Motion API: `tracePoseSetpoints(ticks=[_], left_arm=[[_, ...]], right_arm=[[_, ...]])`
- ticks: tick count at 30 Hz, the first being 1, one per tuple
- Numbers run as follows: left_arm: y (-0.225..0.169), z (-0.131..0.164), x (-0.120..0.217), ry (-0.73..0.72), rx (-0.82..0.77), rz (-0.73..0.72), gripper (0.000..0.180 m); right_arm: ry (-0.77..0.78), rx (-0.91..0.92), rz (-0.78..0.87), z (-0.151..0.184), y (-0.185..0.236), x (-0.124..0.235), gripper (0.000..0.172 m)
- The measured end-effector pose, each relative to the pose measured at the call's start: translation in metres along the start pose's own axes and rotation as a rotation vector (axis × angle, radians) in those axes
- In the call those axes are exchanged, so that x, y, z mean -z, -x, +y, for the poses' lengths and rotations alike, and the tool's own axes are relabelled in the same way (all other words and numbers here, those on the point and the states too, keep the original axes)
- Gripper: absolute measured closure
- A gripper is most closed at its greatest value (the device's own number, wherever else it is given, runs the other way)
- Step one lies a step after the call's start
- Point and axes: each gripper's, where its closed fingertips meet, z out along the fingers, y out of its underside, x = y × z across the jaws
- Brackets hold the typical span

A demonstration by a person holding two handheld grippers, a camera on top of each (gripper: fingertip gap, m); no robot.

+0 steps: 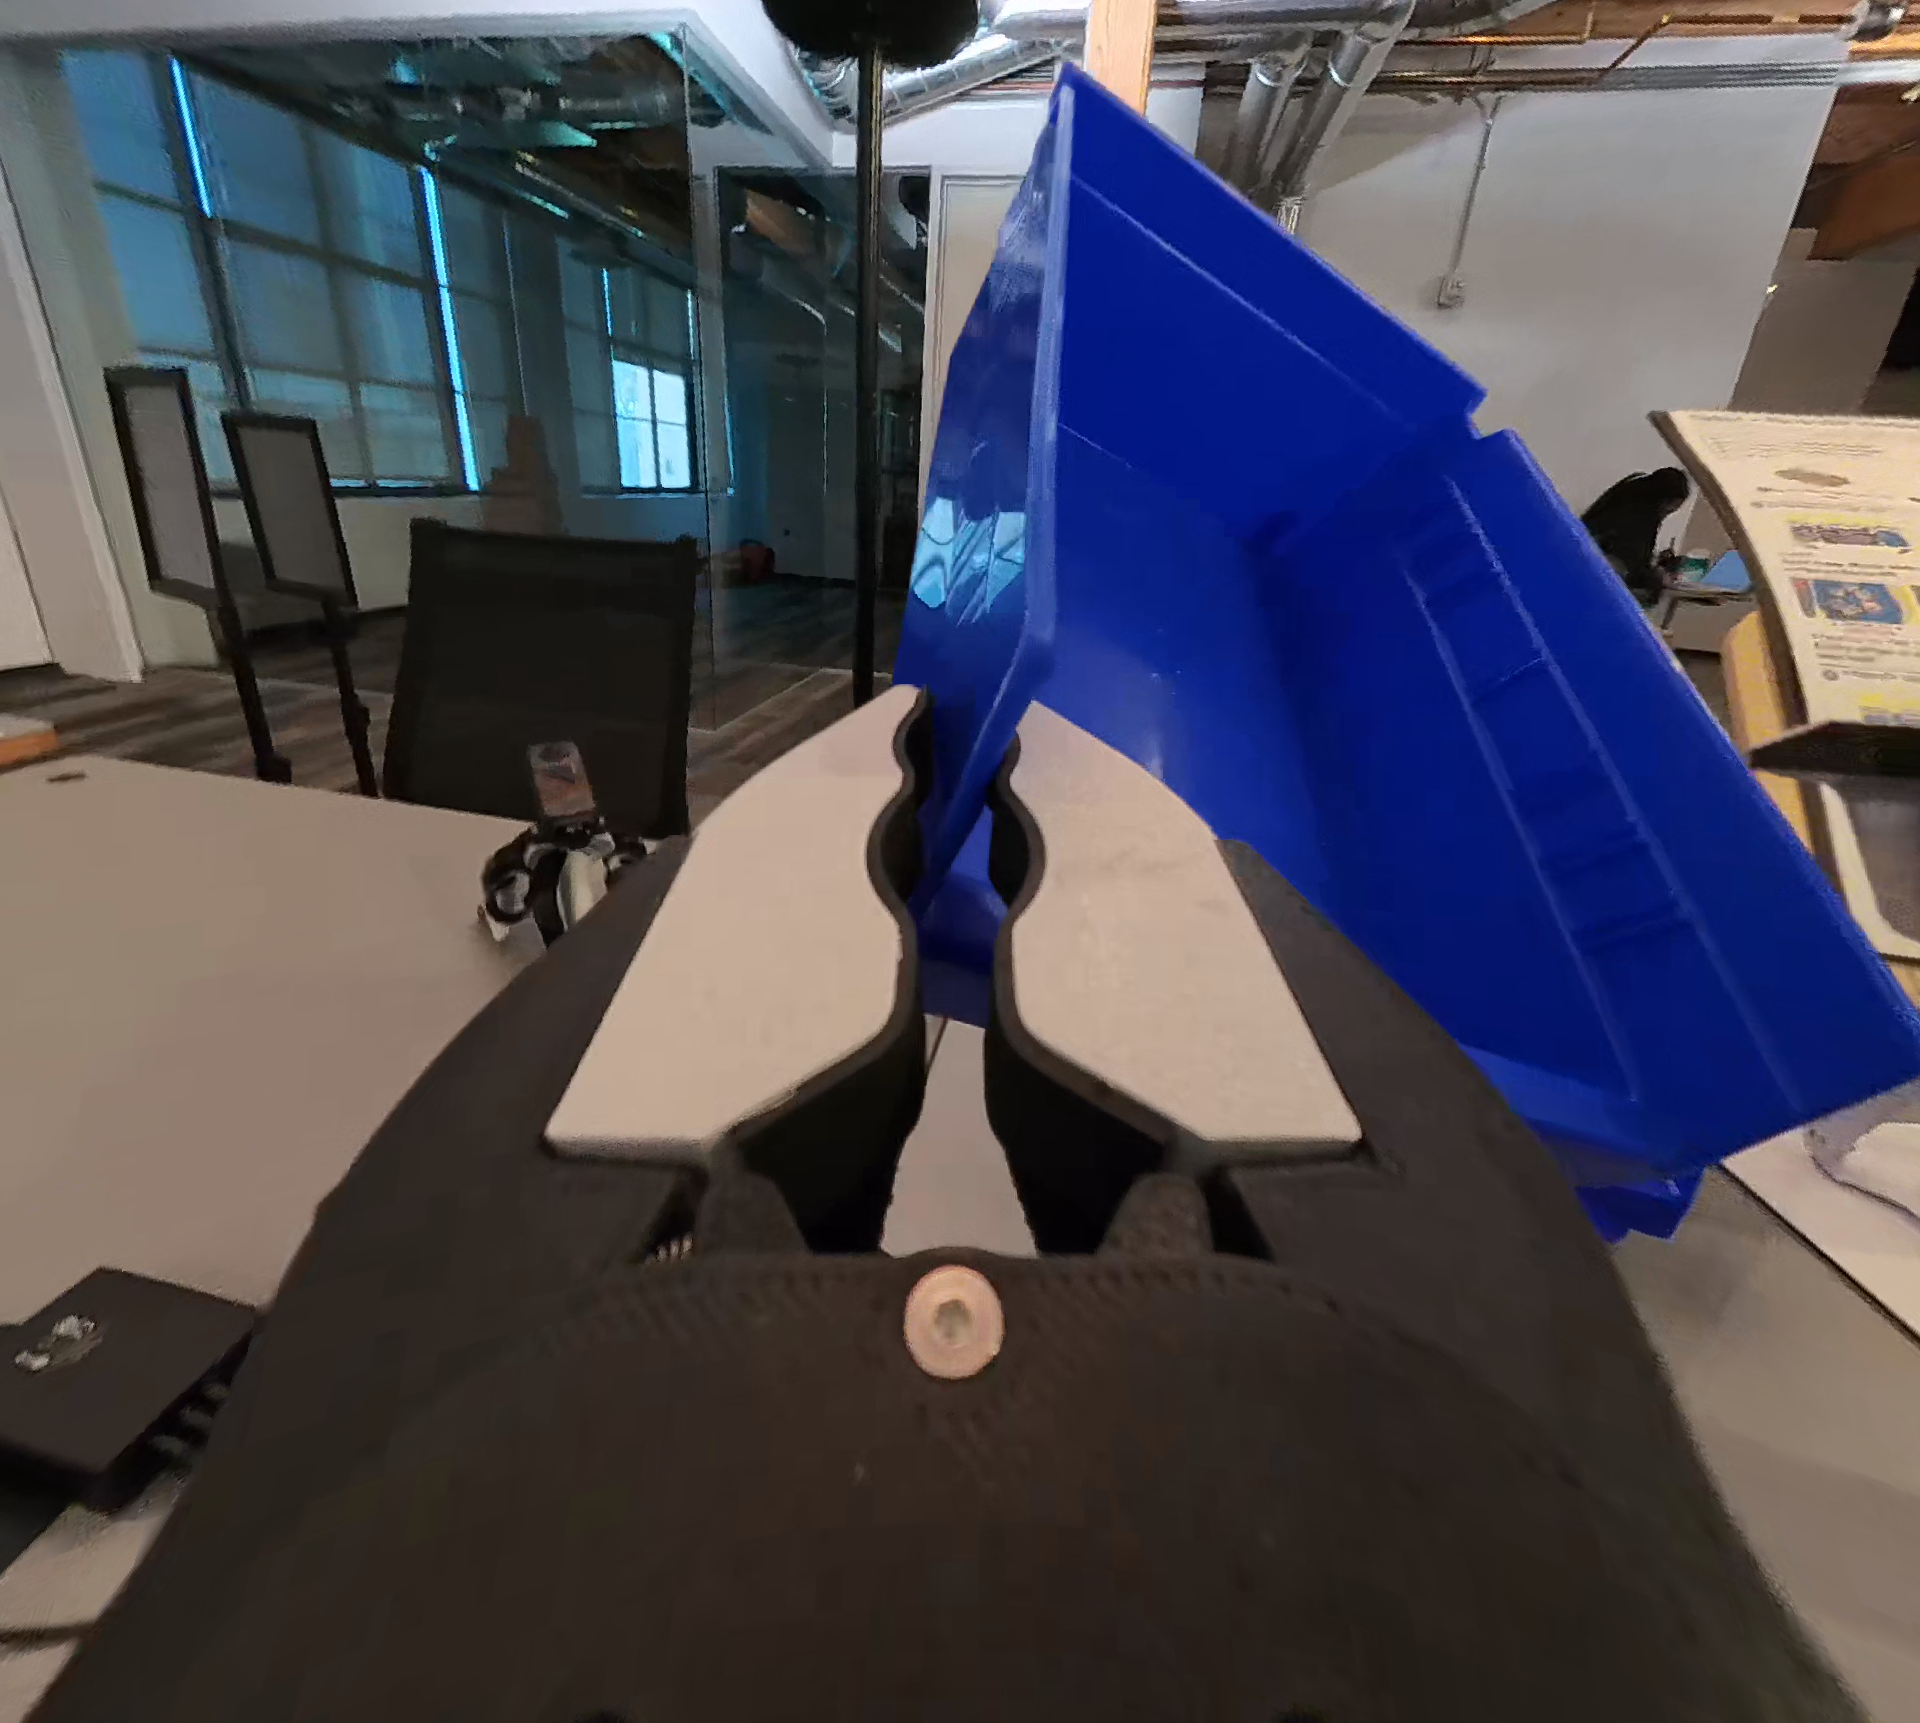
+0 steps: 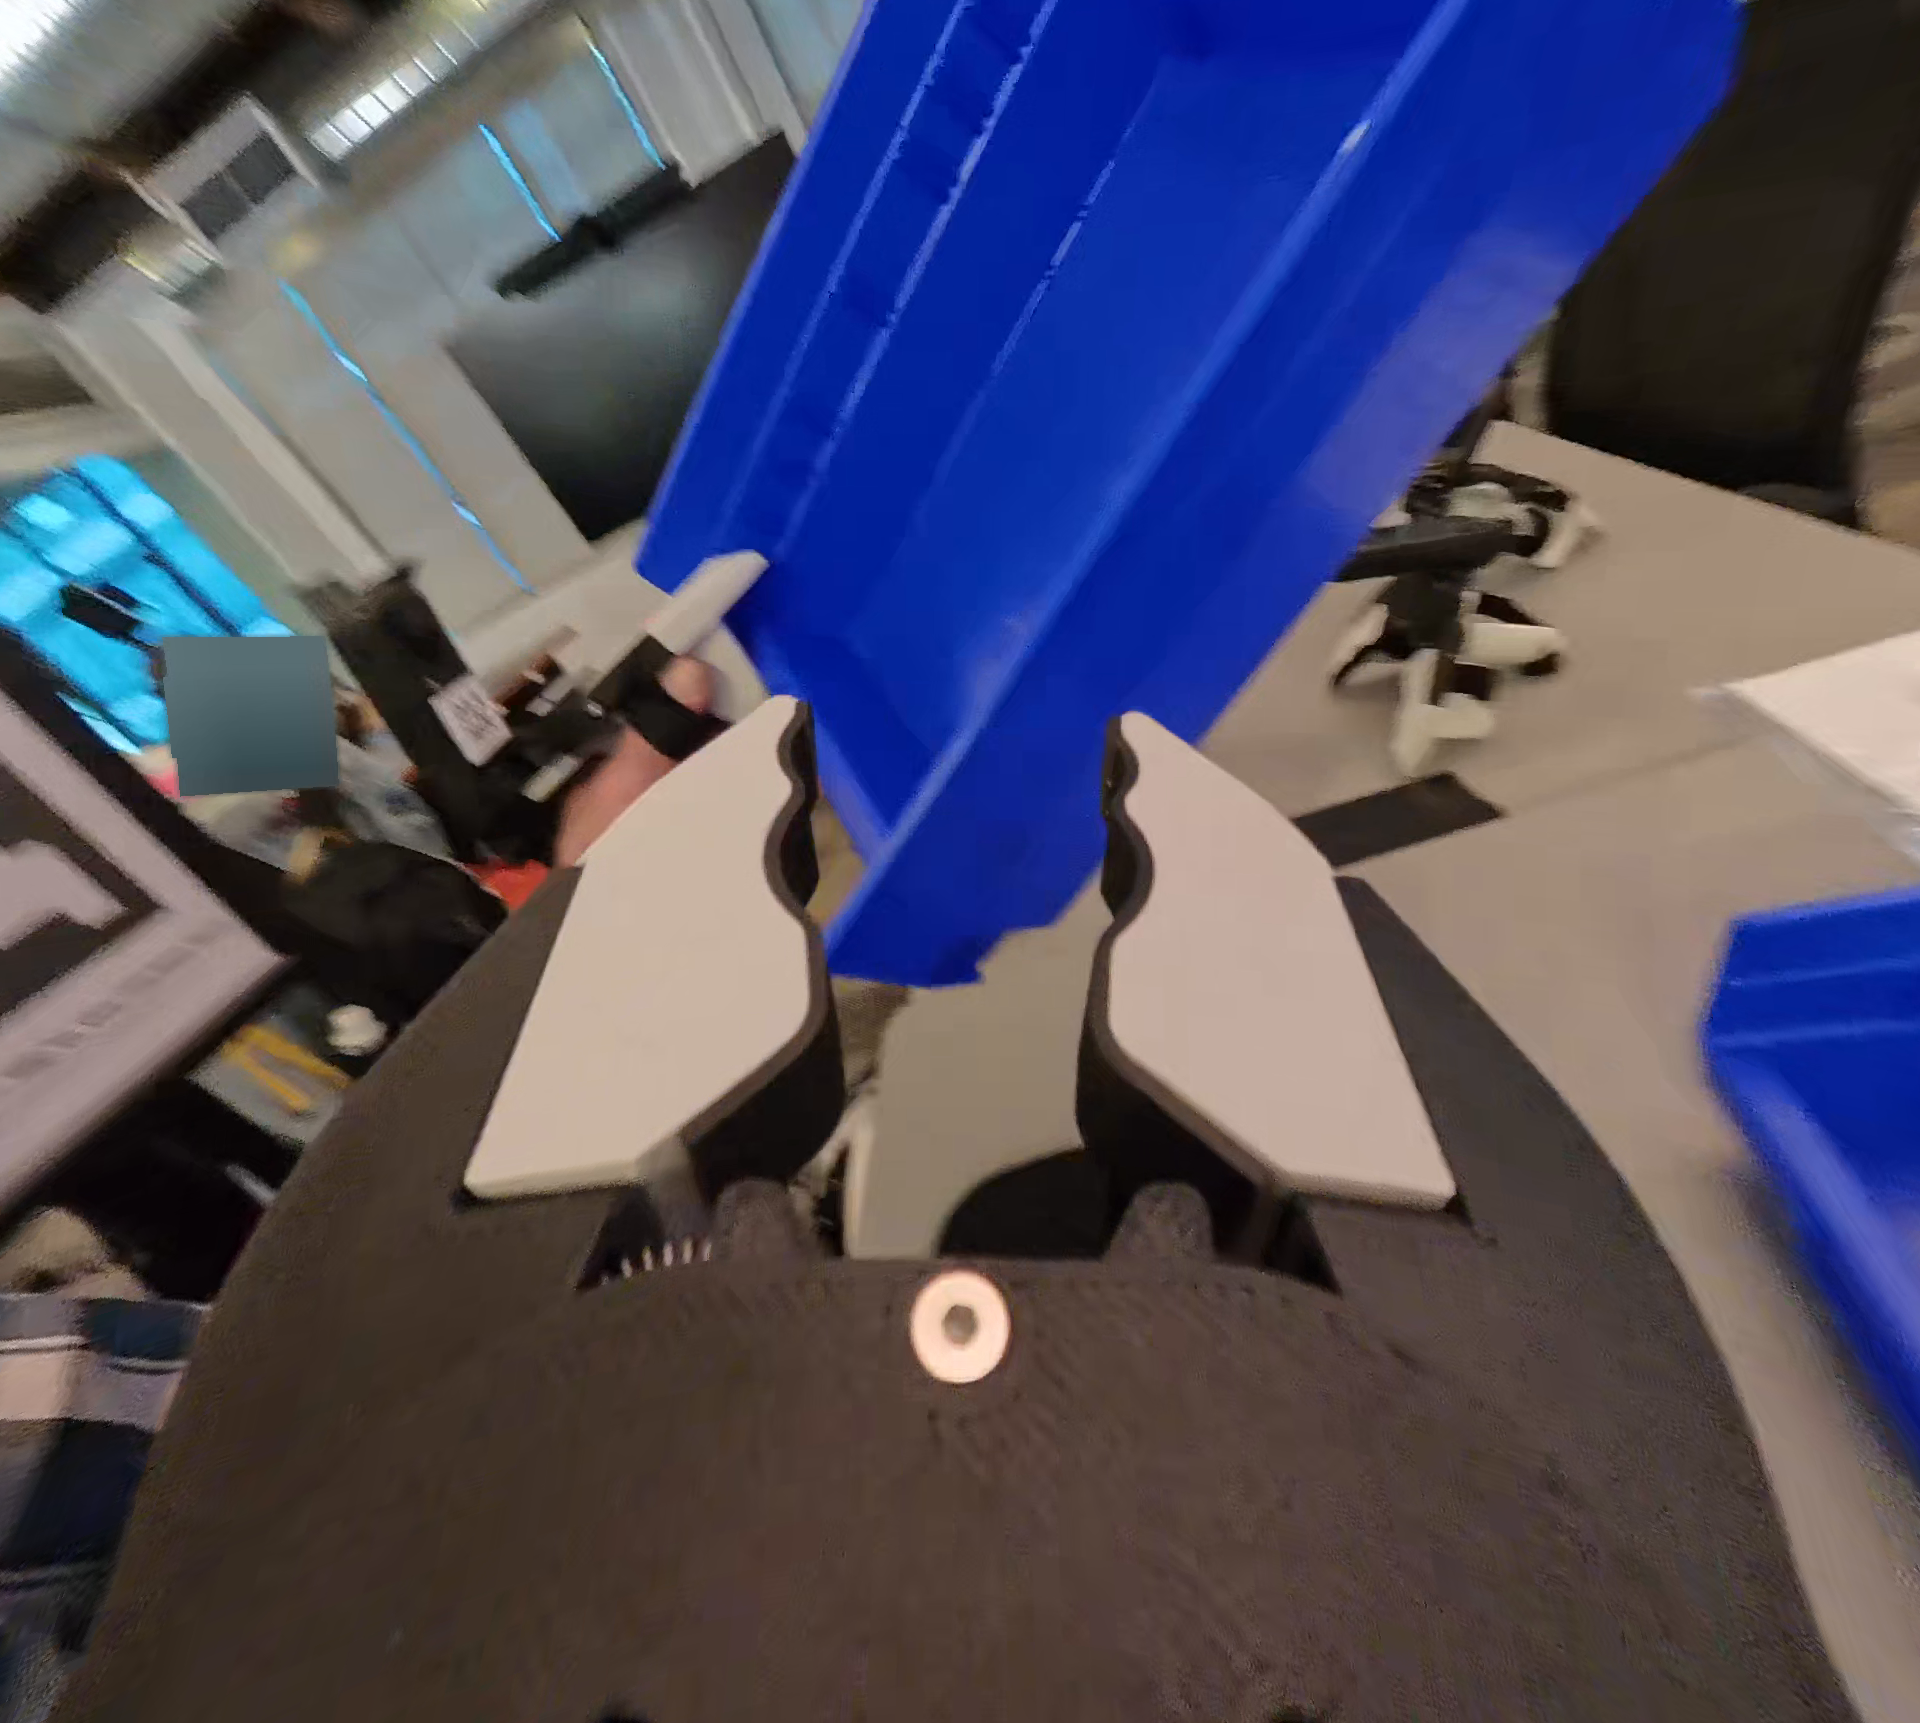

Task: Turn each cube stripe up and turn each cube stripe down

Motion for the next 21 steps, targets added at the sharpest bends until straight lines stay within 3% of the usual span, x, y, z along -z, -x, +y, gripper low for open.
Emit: tracePoseSetpoints(ticks=[8,14,21], left_arm=[[-0.071,-0.035,0.003,-0.105,-0.154,0.074,0.173],[-0.118,-0.063,0.018,-0.246,-0.318,0.109,0.172],[-0.195,-0.084,0.037,-0.408,-0.430,0.174,0.169]], right_arm=[[-0.012,-0.031,0.090,0.000,-0.010,0.001,0.112],[-0.091,-0.093,0.047,-0.015,-0.016,0.030,0.138],[-0.151,0.020,0.180,-0.047,-0.024,0.083,0.160]])
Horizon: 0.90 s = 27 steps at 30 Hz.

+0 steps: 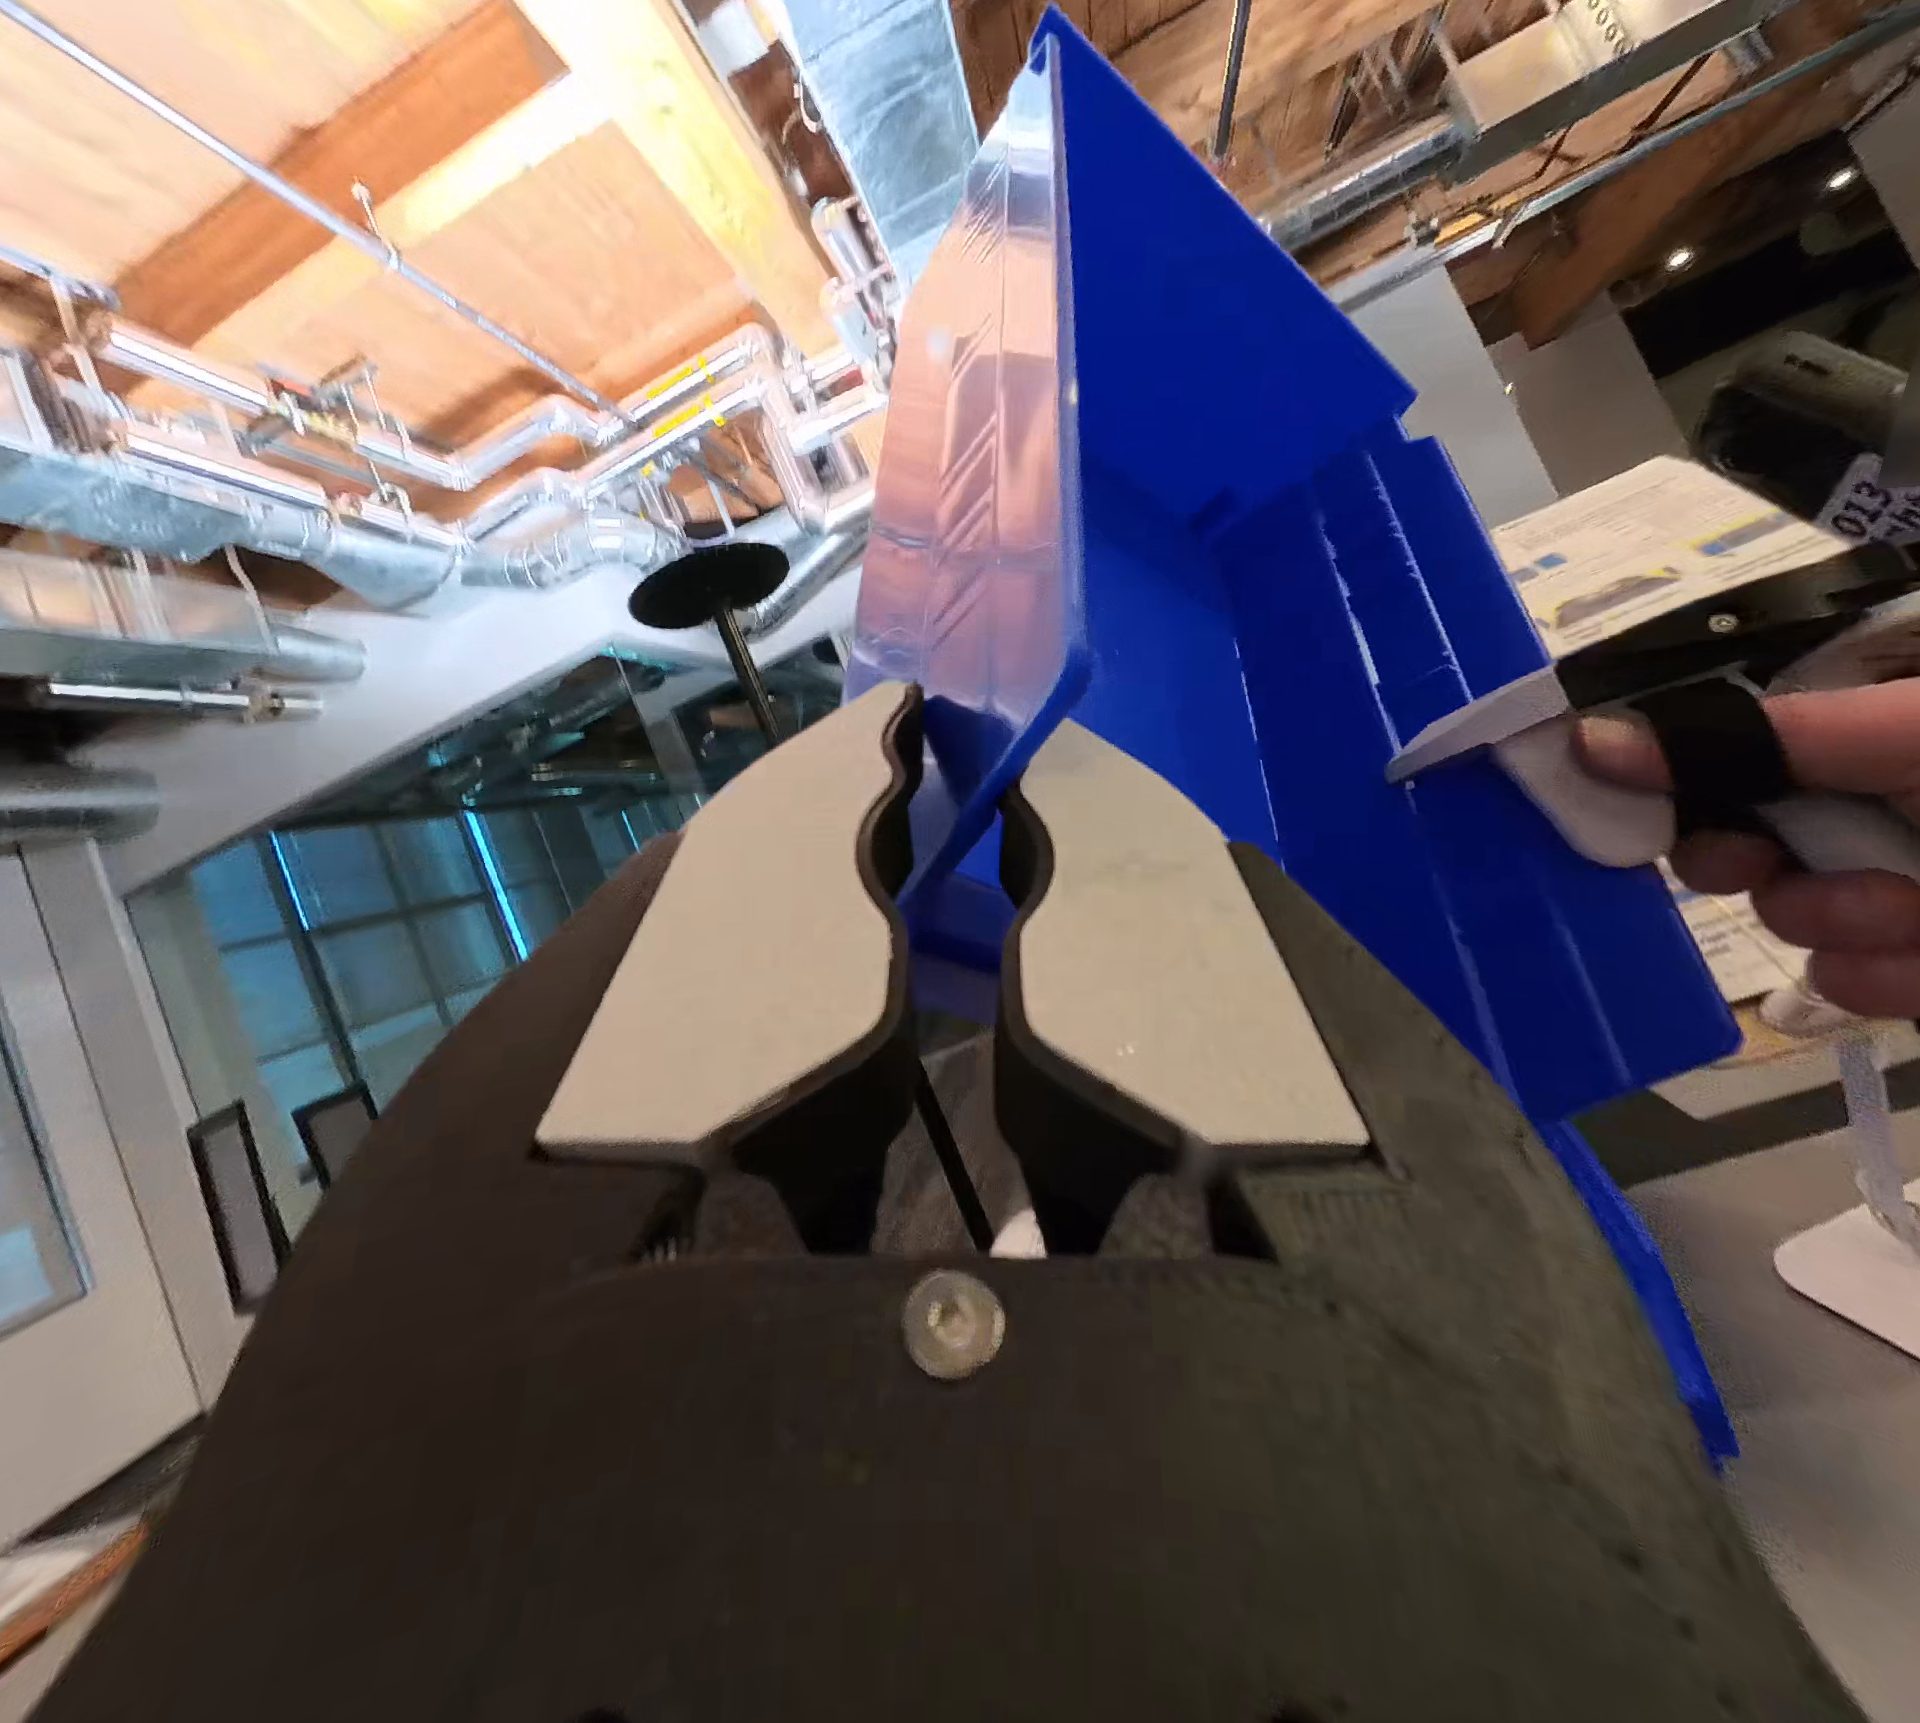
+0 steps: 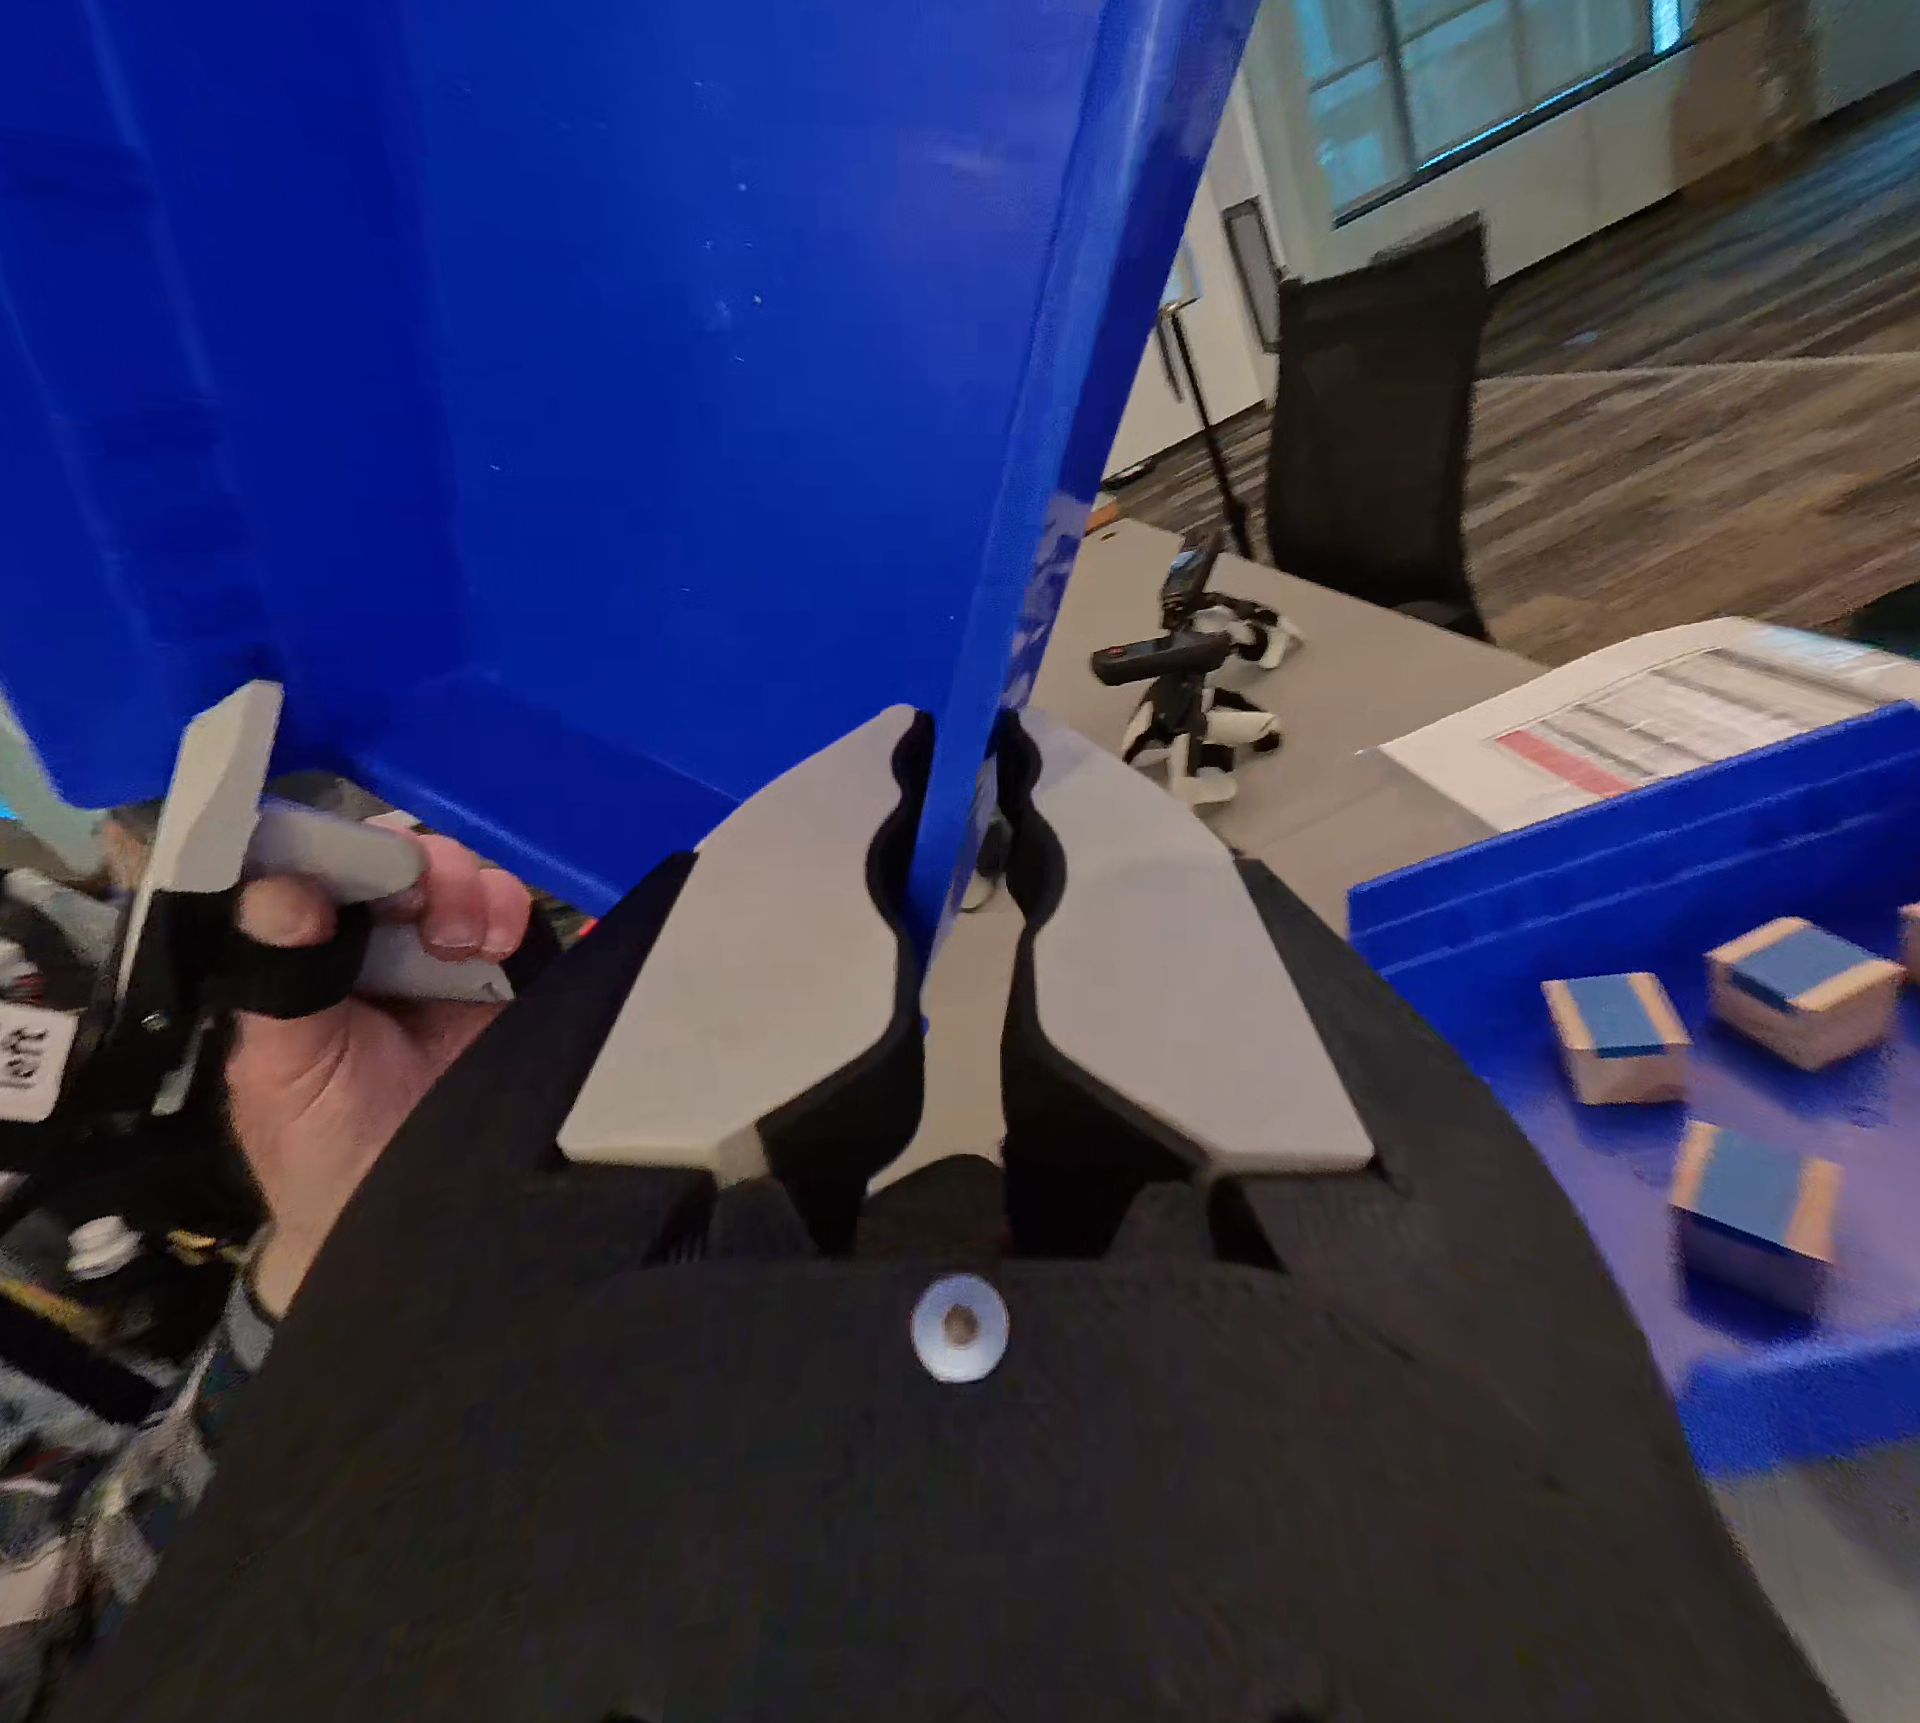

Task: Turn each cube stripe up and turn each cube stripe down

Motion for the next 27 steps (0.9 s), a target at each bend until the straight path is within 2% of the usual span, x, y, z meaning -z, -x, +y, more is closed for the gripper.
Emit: tracePoseSetpoints(ticks=[5,8,12,17,22,27], left_arm=[[-0.073,-0.046,-0.002,-0.131,0.009,0.110,0.162],[-0.126,-0.069,-0.008,-0.188,0.104,0.202,0.157],[-0.196,-0.099,-0.023,-0.259,0.224,0.345,0.154],[-0.317,-0.135,-0.030,-0.272,0.412,0.578,0.148],[-0.439,-0.136,-0.021,-0.160,0.562,0.808,0.144],[-0.528,-0.105,-0.009,-0.027,0.616,0.962,0.142]], right_arm=[[-0.052,0.144,0.138,-0.039,-0.006,0.075,0.166],[-0.079,0.213,0.233,-0.064,-0.011,0.139,0.166],[-0.088,0.285,0.414,-0.087,-0.015,0.242,0.166],[-0.092,0.304,0.685,-0.099,-0.023,0.395,0.166],[-0.004,0.262,0.975,-0.077,-0.046,0.530,0.166],[0.108,0.153,1.121,-0.039,-0.083,0.608,0.166]])
